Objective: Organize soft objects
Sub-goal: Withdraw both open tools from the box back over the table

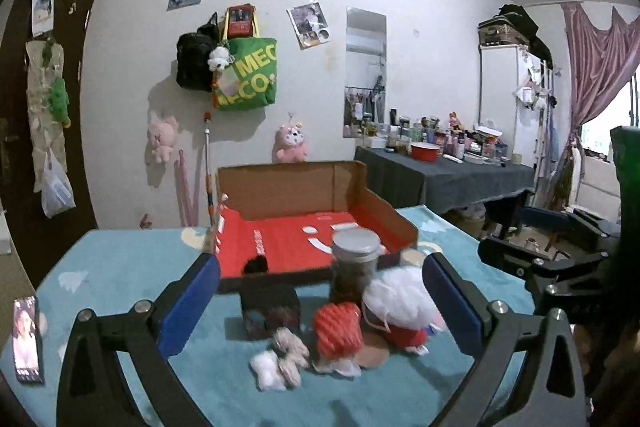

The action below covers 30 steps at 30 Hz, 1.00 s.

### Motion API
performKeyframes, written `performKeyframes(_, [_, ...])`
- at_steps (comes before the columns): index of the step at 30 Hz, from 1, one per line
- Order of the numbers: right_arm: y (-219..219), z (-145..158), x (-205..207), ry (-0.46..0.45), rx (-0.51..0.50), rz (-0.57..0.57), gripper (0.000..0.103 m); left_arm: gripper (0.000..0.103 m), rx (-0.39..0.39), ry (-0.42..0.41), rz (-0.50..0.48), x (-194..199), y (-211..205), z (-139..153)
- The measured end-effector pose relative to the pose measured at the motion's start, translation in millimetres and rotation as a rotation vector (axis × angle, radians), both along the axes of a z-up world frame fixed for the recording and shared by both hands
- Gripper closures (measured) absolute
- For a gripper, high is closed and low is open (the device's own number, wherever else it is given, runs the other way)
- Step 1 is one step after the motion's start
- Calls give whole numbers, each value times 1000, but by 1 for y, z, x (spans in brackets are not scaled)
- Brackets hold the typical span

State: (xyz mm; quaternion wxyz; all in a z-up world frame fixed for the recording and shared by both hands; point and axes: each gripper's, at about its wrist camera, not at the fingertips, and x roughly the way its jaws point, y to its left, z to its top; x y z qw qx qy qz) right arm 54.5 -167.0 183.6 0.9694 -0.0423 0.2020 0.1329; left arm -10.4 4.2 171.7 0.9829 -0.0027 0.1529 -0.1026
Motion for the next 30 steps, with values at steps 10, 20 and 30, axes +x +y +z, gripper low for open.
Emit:
performKeyframes(10, [-6,-53,-30,9,38,-58,6,0,-30,56,30,-12,-2,-57])
performKeyframes(20, [-7,-108,-24,86,39,-87,6,0,-67,134,69,-2,2,-105])
performKeyframes(30, [-4,-145,-14,162,28,-96,6,0,-64,203,92,12,7,-129])
